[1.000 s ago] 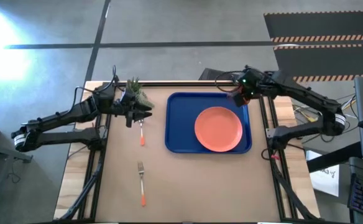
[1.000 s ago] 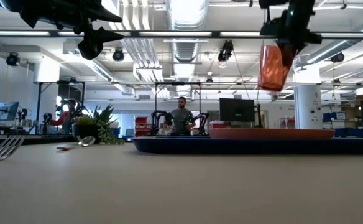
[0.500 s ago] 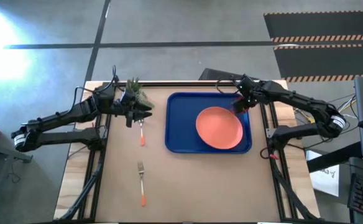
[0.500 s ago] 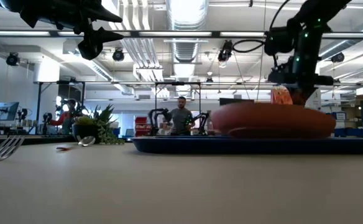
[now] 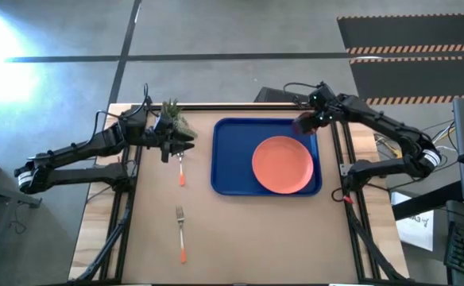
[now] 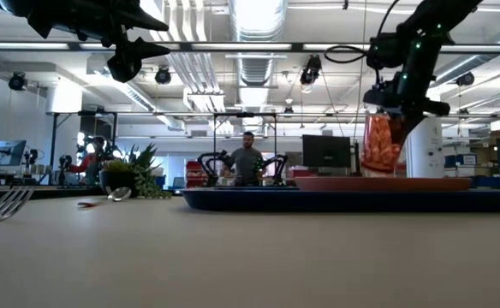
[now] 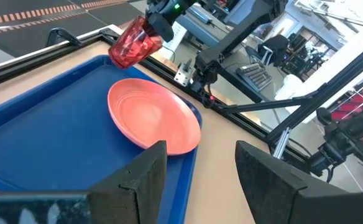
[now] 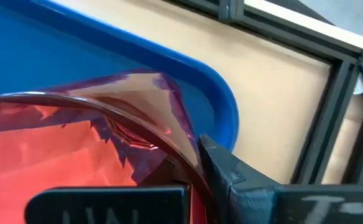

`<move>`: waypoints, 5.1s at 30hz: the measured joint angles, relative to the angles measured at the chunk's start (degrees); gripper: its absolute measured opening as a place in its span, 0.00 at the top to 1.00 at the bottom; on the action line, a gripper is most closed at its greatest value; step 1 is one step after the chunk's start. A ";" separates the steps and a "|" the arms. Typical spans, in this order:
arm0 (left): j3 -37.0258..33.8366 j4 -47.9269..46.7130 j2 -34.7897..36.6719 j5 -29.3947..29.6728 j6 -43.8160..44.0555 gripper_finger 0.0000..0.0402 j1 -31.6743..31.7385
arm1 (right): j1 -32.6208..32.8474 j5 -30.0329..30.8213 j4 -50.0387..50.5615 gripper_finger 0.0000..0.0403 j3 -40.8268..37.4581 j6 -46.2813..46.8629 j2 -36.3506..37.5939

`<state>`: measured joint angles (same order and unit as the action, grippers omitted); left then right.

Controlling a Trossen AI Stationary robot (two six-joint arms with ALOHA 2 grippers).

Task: Pick and place plate/cup/fork/spoon on tray
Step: Put the orange glass on the blue serving tray to the top right of the orange plate, then put the orange spoon on the blue serving tray to the left of the orange plate

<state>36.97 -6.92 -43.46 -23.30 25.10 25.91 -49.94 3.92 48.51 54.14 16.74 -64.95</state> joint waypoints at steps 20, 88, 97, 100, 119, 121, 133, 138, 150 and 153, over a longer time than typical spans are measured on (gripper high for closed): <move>0.00 0.01 0.00 0.23 0.00 0.57 -0.02 | -1.74 -1.46 4.34 0.98 -0.67 1.71 -6.57; -1.00 -18.48 -1.10 7.31 0.10 0.57 0.01 | 5.84 -12.24 3.80 0.80 37.30 -5.38 -12.88; -1.01 -25.10 -4.49 19.05 2.73 0.57 0.01 | 20.39 -13.40 -3.41 0.81 42.38 -7.90 -12.61; -1.01 -25.03 -6.76 22.89 0.77 0.57 0.01 | 24.92 -13.41 -5.31 0.80 43.42 -8.47 -12.61; -0.82 -27.02 -24.09 27.20 -4.71 0.57 1.63 | 37.34 -12.92 -7.06 0.79 45.10 -9.35 -12.66; -0.42 -26.82 -24.66 28.87 -5.08 0.57 1.92 | 37.34 -12.92 -7.05 0.79 45.10 -9.33 -12.68; 0.26 -26.91 -26.76 23.98 -9.56 0.57 7.71 | 37.32 -12.78 -7.02 0.80 45.10 -9.32 -12.70; 0.52 -27.14 -28.49 22.50 -12.34 0.57 10.69 | 37.32 -12.77 -7.07 0.80 45.10 -9.30 -12.70; 0.50 -27.00 -32.81 17.36 -15.06 0.57 13.29 | 37.32 -11.24 -7.28 0.80 45.10 -7.75 -12.74; 0.61 -26.75 -34.30 17.26 -15.21 0.57 13.38 | 37.32 -10.76 -7.28 0.80 45.10 -7.75 -12.74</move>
<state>37.58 -33.67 -77.76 -6.04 9.89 39.29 -12.62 -6.83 41.23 99.24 8.99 -77.69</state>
